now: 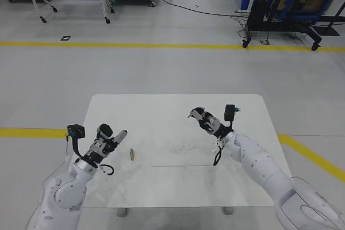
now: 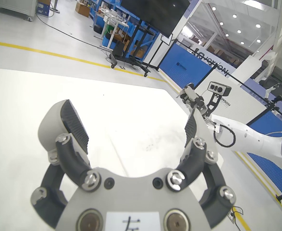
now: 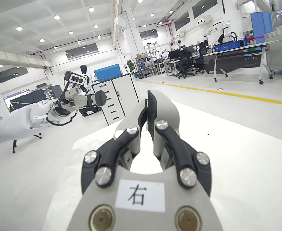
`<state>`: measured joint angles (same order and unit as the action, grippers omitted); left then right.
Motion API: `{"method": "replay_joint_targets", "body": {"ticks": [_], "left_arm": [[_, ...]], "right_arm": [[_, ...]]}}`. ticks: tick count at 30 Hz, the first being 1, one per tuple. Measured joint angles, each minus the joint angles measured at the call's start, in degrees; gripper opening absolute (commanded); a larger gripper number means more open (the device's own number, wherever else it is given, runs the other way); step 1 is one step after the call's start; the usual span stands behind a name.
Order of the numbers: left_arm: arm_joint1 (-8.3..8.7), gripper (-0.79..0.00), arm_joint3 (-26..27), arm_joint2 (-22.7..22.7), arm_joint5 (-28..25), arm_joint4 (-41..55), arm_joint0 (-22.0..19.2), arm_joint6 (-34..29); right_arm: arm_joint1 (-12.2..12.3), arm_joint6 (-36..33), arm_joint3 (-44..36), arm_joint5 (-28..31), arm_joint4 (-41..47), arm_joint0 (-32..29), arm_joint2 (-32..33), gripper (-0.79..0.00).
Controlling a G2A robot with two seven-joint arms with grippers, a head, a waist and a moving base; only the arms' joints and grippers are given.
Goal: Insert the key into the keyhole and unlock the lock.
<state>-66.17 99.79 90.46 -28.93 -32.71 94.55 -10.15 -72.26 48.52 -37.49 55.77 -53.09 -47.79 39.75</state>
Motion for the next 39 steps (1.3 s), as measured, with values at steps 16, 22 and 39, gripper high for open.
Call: {"method": "replay_joint_targets", "body": {"ticks": [16,22,39], "left_arm": [[1.34,0.000,-13.9,-11.9,-16.4,57.7,-12.4,-36.3],[1.14,-0.256,-22.2,-15.7,-17.7,63.6,-19.4,-47.4],[-0.45,-0.449,-26.3,-21.3,-17.2,39.0,-22.6,-30.0]], "right_arm": [[-1.4,-16.4,-8.1,2.2,23.2,-4.6,-1.2,-0.785],[-1.6,-31.8,-12.3,2.2,43.7,-5.6,-3.1,-0.785],[-4.4,-45.5,-11.0,2.2,53.0,-4.3,-3.0,-0.785]]}}
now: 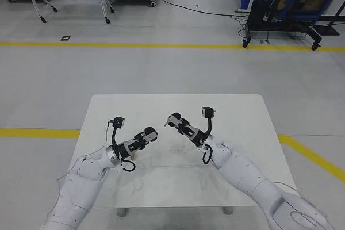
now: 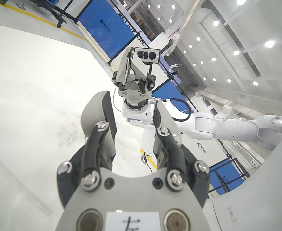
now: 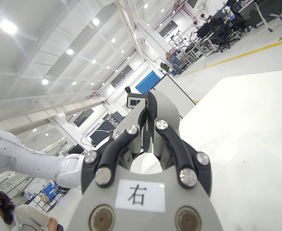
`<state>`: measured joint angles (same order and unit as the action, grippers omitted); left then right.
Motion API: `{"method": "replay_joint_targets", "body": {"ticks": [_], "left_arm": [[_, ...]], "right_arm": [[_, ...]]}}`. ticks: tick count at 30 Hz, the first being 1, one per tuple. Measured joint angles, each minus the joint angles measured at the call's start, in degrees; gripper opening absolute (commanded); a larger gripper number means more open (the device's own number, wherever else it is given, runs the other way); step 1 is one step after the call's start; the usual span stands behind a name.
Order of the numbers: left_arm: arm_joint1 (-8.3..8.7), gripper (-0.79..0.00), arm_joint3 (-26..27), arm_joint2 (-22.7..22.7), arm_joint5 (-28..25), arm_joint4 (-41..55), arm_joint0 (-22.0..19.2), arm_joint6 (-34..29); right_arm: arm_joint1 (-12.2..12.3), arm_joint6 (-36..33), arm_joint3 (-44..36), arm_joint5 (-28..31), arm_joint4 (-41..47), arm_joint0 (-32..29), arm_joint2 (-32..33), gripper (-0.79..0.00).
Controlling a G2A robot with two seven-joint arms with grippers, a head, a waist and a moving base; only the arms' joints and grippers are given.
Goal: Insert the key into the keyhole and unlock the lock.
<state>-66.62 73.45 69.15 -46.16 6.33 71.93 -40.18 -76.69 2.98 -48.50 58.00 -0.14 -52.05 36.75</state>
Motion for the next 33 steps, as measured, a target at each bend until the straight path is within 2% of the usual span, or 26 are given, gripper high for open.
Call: {"method": "replay_joint_targets", "body": {"ticks": [7,10,13,15,33], "left_arm": [[-0.01,-0.474,-0.1,-0.6,0.4,0.4,-0.1,1.0],[0.05,-0.529,-0.2,-0.7,0.5,1.0,-0.2,0.9],[0.12,-0.646,-0.4,-0.4,0.6,1.0,-0.3,1.5],[0.16,-0.662,-0.5,-0.3,1.0,0.8,-0.3,2.1],[0.28,-0.646,-0.3,-1.0,3.3,-1.3,-0.6,3.6]], "right_arm": [[-1.8,-1.0,1.6,0.0,-0.3,0.3,-0.4,-0.785],[-2.3,-1.7,2.6,0.0,-0.6,0.5,-0.3,-0.785],[-2.9,-2.3,3.4,0.0,-0.4,0.6,-0.2,-0.785],[-3.3,-2.8,3.8,0.0,0.1,0.6,-0.1,-0.785],[-5.4,-7.9,5.5,0.0,1.6,0.7,1.6,-0.785]]}}
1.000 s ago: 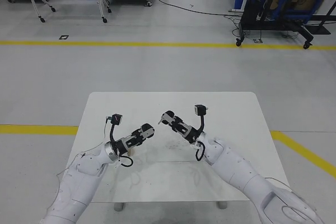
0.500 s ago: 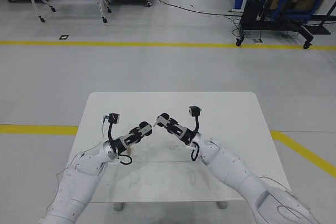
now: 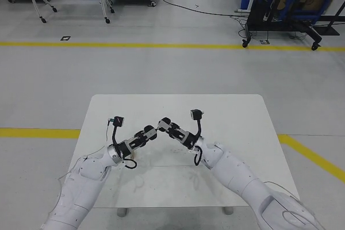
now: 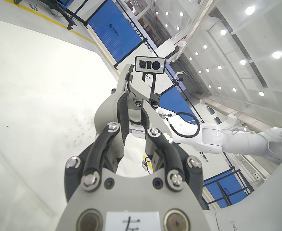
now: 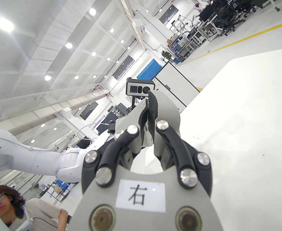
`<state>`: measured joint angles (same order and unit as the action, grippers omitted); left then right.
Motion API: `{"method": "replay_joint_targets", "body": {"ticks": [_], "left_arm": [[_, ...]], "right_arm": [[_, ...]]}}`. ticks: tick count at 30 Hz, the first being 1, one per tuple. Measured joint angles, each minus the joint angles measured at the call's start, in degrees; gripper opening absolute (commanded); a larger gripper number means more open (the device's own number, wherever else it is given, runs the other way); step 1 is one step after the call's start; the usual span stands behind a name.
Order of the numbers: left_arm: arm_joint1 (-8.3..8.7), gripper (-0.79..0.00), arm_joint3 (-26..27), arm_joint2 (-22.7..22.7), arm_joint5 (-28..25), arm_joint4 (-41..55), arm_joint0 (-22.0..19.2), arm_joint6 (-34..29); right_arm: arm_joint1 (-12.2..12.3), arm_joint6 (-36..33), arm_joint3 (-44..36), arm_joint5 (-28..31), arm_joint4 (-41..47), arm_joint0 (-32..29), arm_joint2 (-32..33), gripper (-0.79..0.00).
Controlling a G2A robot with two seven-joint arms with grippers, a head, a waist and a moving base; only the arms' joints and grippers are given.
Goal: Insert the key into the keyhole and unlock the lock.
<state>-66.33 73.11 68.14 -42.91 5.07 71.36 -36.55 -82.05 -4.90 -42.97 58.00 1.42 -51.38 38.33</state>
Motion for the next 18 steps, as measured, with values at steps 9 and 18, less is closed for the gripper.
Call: {"method": "replay_joint_targets", "body": {"ticks": [9,18], "left_arm": [[0.09,-0.613,-0.1,-0.2,0.0,0.1,-0.1,0.1],[0.18,-0.619,-0.2,-0.4,-0.1,0.2,-0.2,0.1]], "right_arm": [[0.4,0.1,-1.0,0.0,-0.8,-0.7,3.4,-0.785],[-0.2,-3.9,-1.7,0.0,0.1,-2.0,3.4,-0.785]]}}
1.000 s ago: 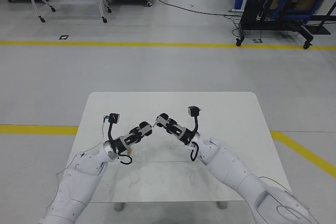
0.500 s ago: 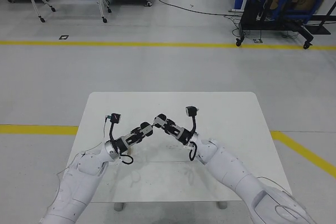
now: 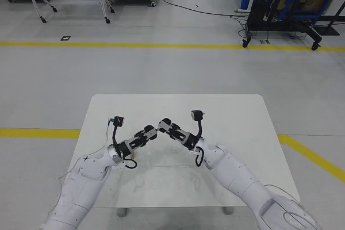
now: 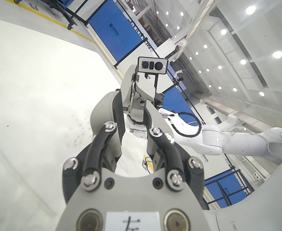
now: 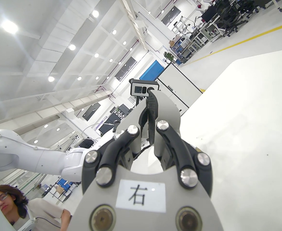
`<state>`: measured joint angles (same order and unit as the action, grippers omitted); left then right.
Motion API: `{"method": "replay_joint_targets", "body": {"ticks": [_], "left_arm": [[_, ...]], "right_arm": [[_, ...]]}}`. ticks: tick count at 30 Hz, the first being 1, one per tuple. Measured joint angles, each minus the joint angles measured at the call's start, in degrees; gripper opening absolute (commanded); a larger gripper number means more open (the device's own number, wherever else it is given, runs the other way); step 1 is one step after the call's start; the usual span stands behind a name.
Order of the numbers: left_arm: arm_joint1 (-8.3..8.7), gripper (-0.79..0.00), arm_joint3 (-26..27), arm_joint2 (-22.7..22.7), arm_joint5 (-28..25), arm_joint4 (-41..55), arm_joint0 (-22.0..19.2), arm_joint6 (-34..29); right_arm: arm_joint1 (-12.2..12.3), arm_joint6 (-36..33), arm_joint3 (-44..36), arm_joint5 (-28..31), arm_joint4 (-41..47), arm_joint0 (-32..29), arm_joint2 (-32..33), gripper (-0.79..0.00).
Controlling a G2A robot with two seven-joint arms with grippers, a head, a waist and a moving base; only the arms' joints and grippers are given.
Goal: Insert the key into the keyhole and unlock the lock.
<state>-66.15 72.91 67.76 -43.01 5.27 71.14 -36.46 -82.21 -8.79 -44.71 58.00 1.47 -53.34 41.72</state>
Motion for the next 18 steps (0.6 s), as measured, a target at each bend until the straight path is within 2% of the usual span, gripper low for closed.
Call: {"method": "replay_joint_targets", "body": {"ticks": [3,6,14,15,16,18], "left_arm": [[0.03,-0.659,-0.1,-0.1,0.1,0.0,0.0,0.0],[0.04,-0.785,-0.1,-0.2,0.3,-0.3,-0.1,0.1],[0.08,-0.785,-0.1,-0.3,0.8,-1.7,-0.1,1.3],[0.08,-0.785,-0.2,-0.3,0.9,-1.9,-0.1,1.4],[0.08,-0.785,-0.2,-0.3,1.0,-2.1,-0.1,1.6],[0.07,-0.785,-0.2,-0.3,1.3,-2.3,-0.1,2.1]], "right_arm": [[-0.4,-0.8,0.6,0.0,0.2,0.3,-0.2,-0.785],[-0.8,-1.0,1.1,0.0,0.2,0.5,0.0,-0.785],[-1.1,-0.8,1.5,0.0,-0.7,0.6,1.4,-0.785],[-1.1,-0.8,1.5,0.0,-0.8,0.6,1.6,-0.453],[-1.1,-0.7,1.4,0.0,-0.9,0.5,1.8,0.000],[-1.1,-0.4,1.1,0.0,-1.3,0.2,2.2,0.000]]}}
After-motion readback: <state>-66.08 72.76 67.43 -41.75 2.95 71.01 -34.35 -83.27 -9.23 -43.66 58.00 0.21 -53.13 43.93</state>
